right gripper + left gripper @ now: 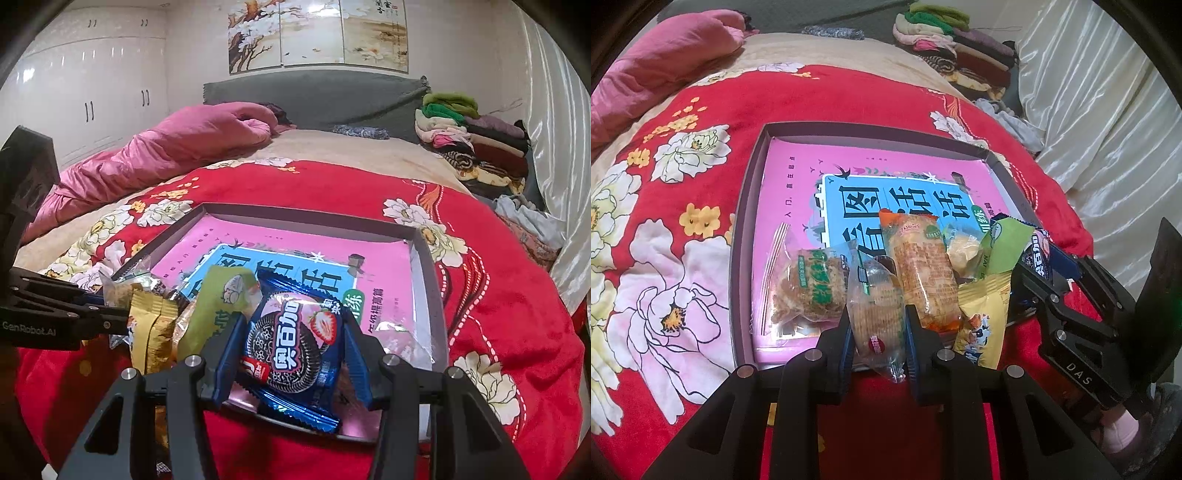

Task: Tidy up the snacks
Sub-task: 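Open the left tool over the tray while the right tool releases the cookie packet inside, then move both tools back down to the yellow bag and chocolate bar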

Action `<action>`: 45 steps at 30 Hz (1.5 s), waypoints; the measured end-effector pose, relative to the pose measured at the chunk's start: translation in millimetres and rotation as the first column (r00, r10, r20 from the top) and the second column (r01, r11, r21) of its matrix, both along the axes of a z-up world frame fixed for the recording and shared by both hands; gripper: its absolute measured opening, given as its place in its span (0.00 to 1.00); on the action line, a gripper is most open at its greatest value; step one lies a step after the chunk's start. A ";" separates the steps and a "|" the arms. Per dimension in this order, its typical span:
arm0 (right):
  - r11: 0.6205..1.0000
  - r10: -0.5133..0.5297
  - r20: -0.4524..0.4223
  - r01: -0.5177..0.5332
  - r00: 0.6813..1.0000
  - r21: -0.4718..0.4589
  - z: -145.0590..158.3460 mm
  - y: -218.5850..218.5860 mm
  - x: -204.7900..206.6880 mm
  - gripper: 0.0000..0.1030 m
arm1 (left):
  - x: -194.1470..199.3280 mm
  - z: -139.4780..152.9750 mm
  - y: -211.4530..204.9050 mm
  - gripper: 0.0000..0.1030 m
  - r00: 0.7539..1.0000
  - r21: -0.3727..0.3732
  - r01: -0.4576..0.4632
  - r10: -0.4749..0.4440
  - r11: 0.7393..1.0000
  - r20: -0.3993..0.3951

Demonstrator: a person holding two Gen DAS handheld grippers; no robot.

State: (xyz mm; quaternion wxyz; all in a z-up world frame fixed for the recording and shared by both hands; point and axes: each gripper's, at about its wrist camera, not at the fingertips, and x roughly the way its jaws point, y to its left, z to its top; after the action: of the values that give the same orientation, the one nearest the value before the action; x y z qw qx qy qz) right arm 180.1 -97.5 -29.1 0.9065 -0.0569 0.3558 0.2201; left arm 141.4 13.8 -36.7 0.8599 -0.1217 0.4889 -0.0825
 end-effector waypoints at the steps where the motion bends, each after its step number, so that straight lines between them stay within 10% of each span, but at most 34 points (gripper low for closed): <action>1: 1.000 -0.002 -0.002 0.002 1.000 0.000 0.0 0.4 -0.4 0.50 | -0.2 -0.1 -0.1 0.25 1.000 0.000 -0.001 0.001 1.000 0.000; 18: 0.998 -0.056 -0.005 0.056 0.998 0.015 2.5 -10.7 2.4 0.53 | 0.1 -1.2 3.3 0.26 1.000 -0.004 -0.012 0.012 1.000 -0.010; 33: 0.994 -0.087 0.035 0.085 0.996 0.068 25.8 -24.7 -14.4 0.63 | -9.5 15.7 10.2 0.52 0.999 -0.022 -0.034 0.034 0.999 0.013; 45: 0.994 -0.018 -0.125 0.032 0.992 0.105 24.3 -8.9 -55.1 0.65 | -30.1 37.6 19.5 0.59 0.999 -0.055 -0.028 0.030 0.998 0.041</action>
State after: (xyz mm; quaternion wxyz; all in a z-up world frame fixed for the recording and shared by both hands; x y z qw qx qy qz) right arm 125.0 -106.5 -4.8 0.8870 0.0101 0.3999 0.2307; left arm 111.3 33.3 0.9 0.8674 -0.1503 0.4665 -0.0856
